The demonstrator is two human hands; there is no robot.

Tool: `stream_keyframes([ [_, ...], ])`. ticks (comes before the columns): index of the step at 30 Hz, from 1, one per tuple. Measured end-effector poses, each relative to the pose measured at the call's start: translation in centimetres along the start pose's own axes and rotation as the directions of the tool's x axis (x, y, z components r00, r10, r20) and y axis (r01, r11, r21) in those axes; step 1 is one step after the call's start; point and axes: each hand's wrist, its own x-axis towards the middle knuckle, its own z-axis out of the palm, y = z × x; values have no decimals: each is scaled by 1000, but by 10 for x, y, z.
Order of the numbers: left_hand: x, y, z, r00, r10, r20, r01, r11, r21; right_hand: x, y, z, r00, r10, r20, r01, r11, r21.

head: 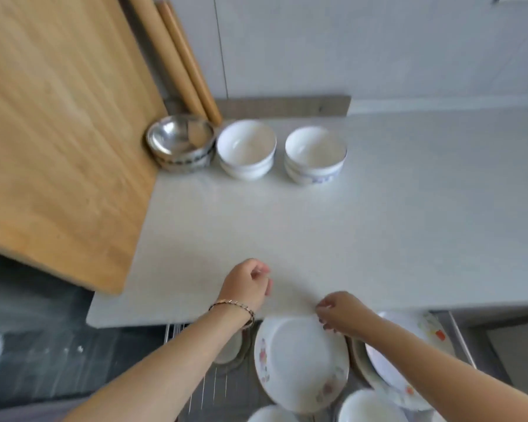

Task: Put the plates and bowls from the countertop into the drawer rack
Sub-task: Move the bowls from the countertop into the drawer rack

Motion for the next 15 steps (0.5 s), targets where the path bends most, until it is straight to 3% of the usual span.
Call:
stream_keyframes([
  [4,46,61,6,997,-23,-73,10,986,-166,26,-53,-68,982,-87,-167,124,965,231],
  [8,94,94,19,992,-106,-67,84,958,-273,70,-91,-124,968,-10,-251,145,839,525],
  [15,146,91,32,971,-230,-60,198,924,-327,134,-112,-171,994,55,-94,32,681,732],
])
